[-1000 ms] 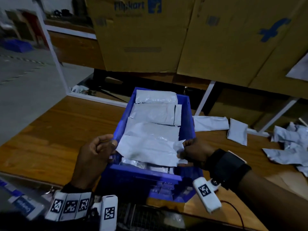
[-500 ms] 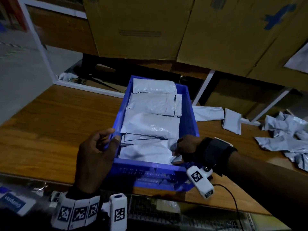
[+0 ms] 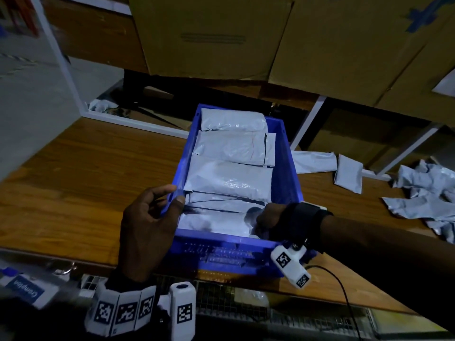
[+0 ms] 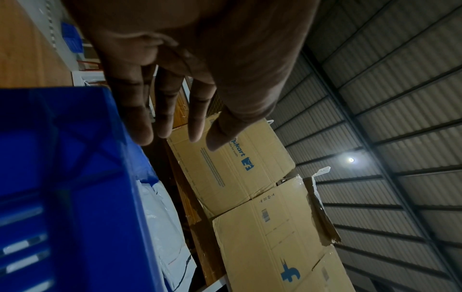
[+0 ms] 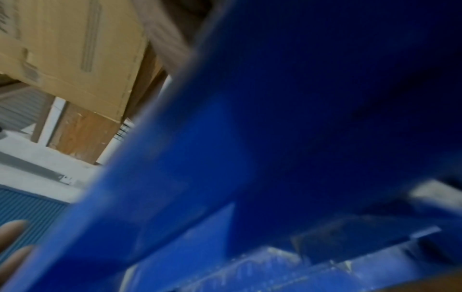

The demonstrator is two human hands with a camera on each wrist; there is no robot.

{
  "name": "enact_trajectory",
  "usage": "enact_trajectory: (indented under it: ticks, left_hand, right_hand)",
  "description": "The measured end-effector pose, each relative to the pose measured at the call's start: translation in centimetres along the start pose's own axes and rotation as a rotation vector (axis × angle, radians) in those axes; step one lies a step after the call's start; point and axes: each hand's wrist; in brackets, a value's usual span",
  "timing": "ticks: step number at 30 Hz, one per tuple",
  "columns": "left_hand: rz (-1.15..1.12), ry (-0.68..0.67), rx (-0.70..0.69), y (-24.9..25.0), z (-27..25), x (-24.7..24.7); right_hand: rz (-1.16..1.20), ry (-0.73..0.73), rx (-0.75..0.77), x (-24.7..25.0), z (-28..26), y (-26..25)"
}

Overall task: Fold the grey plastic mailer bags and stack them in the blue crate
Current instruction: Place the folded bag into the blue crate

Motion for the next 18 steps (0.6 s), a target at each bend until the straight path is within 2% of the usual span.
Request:
enact_trajectory:
  ticks: [2,4,7,10,12,18]
  left_hand:
    - [0.022,-0.007,-0.010,0.3,0.0,-0.2]
    - [0.040,-0.021,-0.016,0.7,0.2,-0.3]
    - [0.042,-0.046,0.005,1.1,0.6,-0.6]
    - [0.082,-0.064,0.025,1.4,0.9,-0.9]
    - [0.087,-0.069,0.034,1.5,1.0,-1.1]
    - [0.137,-0.098,0.042,3.0,0.3,-2.3]
  right_hand:
    - [0.040,-0.018,0.049,0.1,-0.9,-0.5]
    - [-0.071,-0.020,0.129,0.6,-1.1,-0.8]
    - [-0.002,-0.006,0.074,1.6,-1.2,-1.3]
    - [-0.086,-0.034,0.068,2.1,-2.2,-1.7]
    - [-0.125,-0.036,0.079,2.2,-3.5,-2.2]
    - [-0.004,0.013,0.130,3.5,-4.6,-0.1]
Point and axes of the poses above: each hand's wrist, its own z-axis towards the middle knuckle, its own x-axis out of the back of the hand, y = z × x, and after that the axes turned 13 degrees about -y, right-handed
